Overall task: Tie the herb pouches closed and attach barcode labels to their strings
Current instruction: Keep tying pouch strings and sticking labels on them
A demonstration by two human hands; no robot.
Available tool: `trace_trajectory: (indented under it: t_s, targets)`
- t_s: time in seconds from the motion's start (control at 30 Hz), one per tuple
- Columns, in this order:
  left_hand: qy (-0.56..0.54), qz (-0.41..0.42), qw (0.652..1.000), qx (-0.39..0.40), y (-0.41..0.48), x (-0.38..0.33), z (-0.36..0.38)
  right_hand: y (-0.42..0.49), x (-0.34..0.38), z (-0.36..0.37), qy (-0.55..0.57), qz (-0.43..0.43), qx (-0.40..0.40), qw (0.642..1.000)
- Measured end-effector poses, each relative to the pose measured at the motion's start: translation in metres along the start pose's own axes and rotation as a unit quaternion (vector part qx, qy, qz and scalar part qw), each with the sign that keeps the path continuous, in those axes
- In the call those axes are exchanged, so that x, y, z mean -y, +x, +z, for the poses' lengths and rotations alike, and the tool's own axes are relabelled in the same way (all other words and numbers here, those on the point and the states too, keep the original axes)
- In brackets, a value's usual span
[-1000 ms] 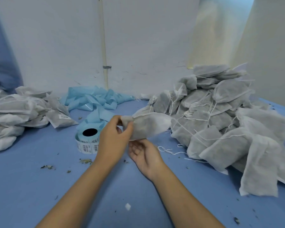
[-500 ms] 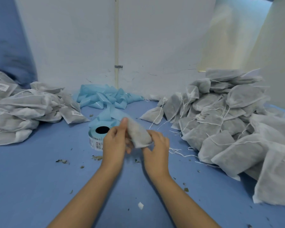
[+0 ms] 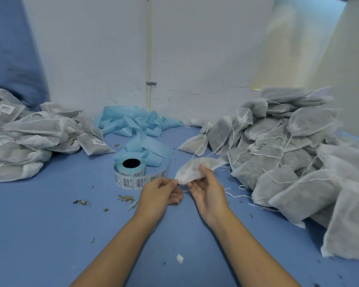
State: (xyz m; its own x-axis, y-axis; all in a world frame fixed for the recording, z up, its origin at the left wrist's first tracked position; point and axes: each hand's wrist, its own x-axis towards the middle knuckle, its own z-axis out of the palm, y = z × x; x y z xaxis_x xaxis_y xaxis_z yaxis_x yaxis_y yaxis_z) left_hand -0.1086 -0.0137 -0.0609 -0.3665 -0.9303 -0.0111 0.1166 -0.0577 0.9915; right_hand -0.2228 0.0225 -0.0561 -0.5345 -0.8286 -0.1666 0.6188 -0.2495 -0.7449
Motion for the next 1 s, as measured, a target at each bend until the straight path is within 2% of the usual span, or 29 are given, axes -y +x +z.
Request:
trace_trajectory:
  t_s: [0.07,0.13,0.2,0.27,0.4,0.5,0.6,0.73,0.83,1.0]
  targets:
    - [0.033,0.013,0.999,-0.007,0.001,0.001,0.0,0.0,-0.001,0.0,0.021,0.01,0.017,1.0]
    - [0.049,0.026,0.998,-0.009,0.001,0.001,0.0,-0.001,-0.004,-0.001,-0.086,-0.029,0.015,0.996]
    - [0.062,0.034,0.997,-0.006,-0.001,0.001,0.0,-0.001,-0.008,-0.001,-0.222,-0.082,-0.019,0.971]
    - [0.065,0.038,0.997,-0.004,-0.001,0.001,0.0,-0.001,-0.009,-0.001,-0.286,-0.103,-0.05,0.951]
    - [0.04,0.042,0.998,-0.014,0.0,0.002,-0.003,-0.004,-0.011,0.005,-0.293,-0.098,-0.041,0.95]
    - [-0.024,0.027,0.999,0.012,0.001,0.001,-0.007,-0.008,-0.016,0.007,-0.326,-0.118,-0.042,0.937]
    - [-0.087,0.008,0.995,0.041,0.002,-0.001,-0.007,-0.011,-0.017,0.007,-0.324,-0.109,0.008,0.94]
    - [-0.043,0.023,0.997,0.061,0.001,-0.002,-0.004,-0.017,-0.017,0.007,-0.332,-0.131,0.079,0.931]
    - [0.021,0.054,0.996,0.074,-0.001,-0.001,-0.002,-0.018,-0.013,0.006,-0.316,-0.141,0.054,0.937]
    - [0.049,0.071,0.994,0.063,-0.001,0.003,0.004,-0.018,-0.011,0.006,-0.253,-0.114,0.028,0.96]
